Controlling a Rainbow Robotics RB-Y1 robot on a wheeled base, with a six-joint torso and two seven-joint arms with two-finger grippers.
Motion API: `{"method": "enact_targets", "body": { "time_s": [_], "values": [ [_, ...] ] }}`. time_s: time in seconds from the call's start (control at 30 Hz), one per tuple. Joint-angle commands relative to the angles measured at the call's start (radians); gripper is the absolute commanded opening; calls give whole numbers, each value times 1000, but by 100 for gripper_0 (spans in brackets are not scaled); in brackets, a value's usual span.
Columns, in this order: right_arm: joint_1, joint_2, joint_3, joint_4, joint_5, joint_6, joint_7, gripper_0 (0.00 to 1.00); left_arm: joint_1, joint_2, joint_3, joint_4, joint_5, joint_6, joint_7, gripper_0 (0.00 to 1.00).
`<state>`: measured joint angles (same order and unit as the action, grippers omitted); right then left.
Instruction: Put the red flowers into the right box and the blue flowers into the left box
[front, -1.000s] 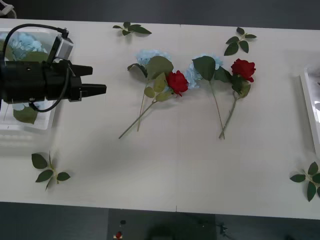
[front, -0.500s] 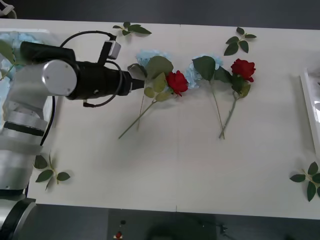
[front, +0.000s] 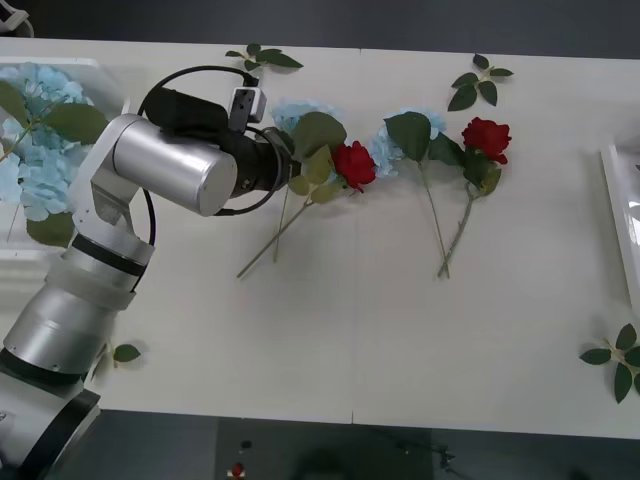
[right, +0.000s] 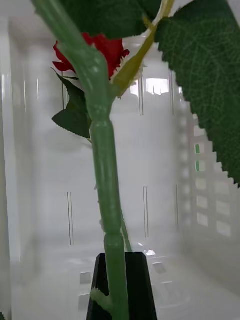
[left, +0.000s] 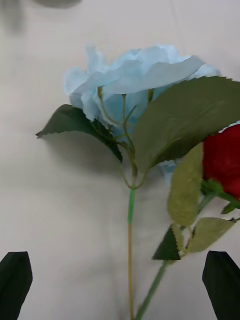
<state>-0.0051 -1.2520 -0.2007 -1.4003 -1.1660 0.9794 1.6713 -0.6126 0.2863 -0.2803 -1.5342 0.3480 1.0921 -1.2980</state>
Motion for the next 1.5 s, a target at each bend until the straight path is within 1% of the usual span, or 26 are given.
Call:
{"method": "enact_targets", "body": {
  "time_s": [0.03, 0.13, 0.3, 0.53, 0.63, 0.83, 0.97, 1.1, 1.23, 1.33, 1.5],
  "values": [
    [-6, -17, -25, -22, 14, -5, -56, 100, -29, 8, -36, 13, -101, -17, 60, 100],
    [-6, -17, -26, -26, 11, -4, -62, 100, -27, 7, -56, 49, -135, -37, 75, 100],
    [-6, -17, -26, -34, 11, -4, -70, 100, -27, 7, -60, 101, -135, -63, 74, 100],
    [-6, -9, -25, -71, 3, -2, -74, 100, -27, 5, -82, 141, -135, -66, 75, 100],
    [-7, 20, -26, -124, -7, 4, -85, 100, -27, -10, -82, 169, -136, -66, 75, 100],
    [-26, 114, -25, -213, -12, 12, -211, 100, -27, -42, -82, 221, -161, -75, 71, 100],
    [-65, 203, -8, -275, 3, 61, -278, 100, -27, -61, -88, 244, -164, -93, 62, 100],
    [-121, 283, 52, -302, 48, 55, -344, 100, -39, -79, -89, 243, -164, -93, 54, 100],
    [-202, 355, 129, -309, 158, 44, -410, 100, -53, -93, -89, 243, -170, -93, 52, 100],
    [-271, 410, 195, -304, 258, 44, -502, 100, -58, -99, -89, 243, -178, -93, 51, 100],
    [-360, 471, 267, -273, 361, 45, -616, 100, -59, -99, -89, 244, -179, -104, 48, 100]
  ]
}}
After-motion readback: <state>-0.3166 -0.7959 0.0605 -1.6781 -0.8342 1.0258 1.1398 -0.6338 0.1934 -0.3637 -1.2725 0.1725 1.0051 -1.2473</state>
